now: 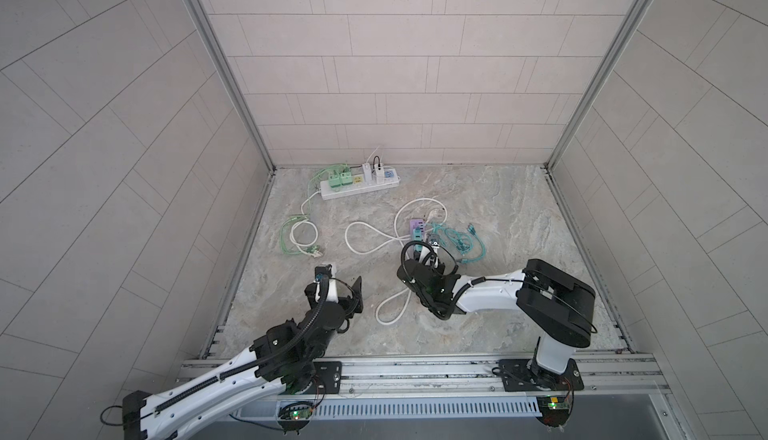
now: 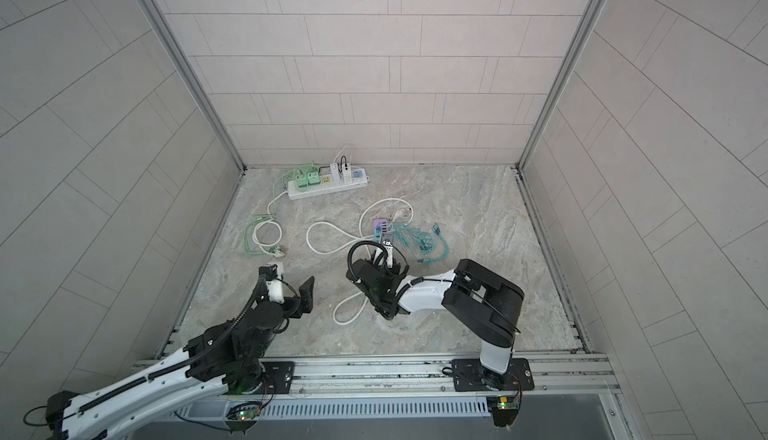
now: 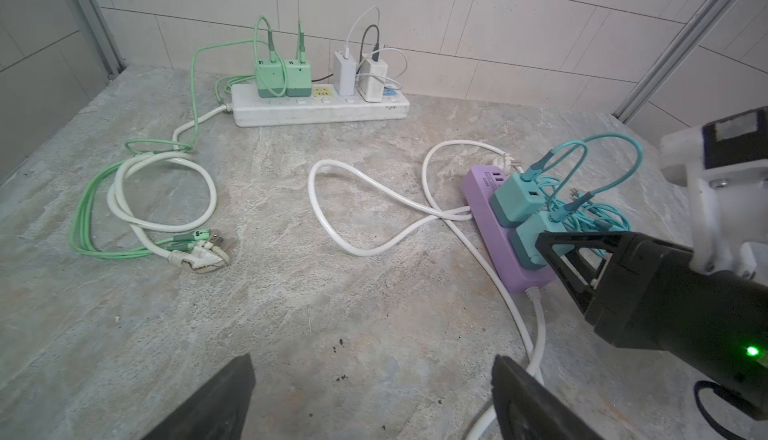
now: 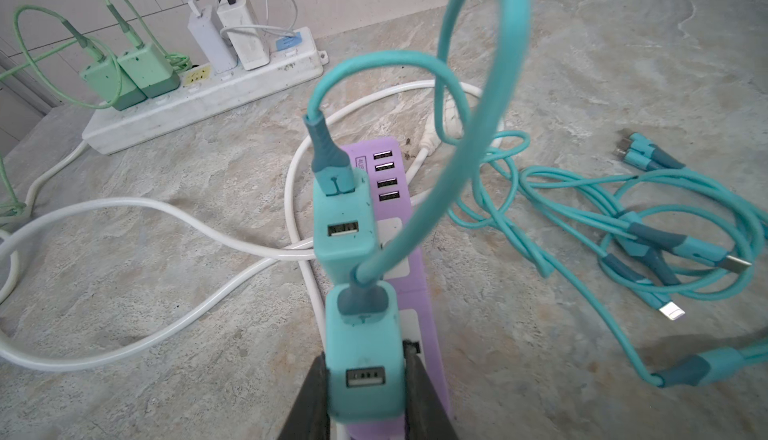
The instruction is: Insert the plug
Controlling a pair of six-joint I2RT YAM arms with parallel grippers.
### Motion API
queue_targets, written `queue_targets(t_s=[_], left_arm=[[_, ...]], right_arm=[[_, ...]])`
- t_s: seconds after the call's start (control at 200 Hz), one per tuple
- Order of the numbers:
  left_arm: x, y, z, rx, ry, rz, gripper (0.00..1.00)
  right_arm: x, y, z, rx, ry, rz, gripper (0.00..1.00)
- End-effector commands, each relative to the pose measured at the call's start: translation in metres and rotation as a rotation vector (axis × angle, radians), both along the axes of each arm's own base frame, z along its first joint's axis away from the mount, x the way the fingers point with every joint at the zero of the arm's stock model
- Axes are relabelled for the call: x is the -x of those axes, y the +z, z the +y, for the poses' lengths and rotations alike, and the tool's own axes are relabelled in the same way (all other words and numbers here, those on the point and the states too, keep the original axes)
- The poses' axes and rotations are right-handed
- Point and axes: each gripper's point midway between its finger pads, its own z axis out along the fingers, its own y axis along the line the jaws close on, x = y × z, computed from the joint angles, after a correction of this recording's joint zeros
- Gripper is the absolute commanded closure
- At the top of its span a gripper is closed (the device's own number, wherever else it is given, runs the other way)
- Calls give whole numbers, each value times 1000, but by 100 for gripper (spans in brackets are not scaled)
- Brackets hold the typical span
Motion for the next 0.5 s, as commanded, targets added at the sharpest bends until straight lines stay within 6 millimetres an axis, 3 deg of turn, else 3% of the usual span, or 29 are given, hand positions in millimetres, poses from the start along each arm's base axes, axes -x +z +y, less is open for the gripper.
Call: queue_targets(t_s=[0.0,0.205,0.375,0.495], left_arm=[[-2,9,27,-37,123,-47,0],[-1,46,64,-52,307,-162,0],[3,61,94,-158,535,-264,0],[-1,67,101,-305,638,-280,0]], right_arm=[[19,-53,-22,159,-12,167,100],[19,-51,-27,213,-28,187,98],[14,-26,-18,214,23,150,75],[8,2,-8,243,59,140,60]])
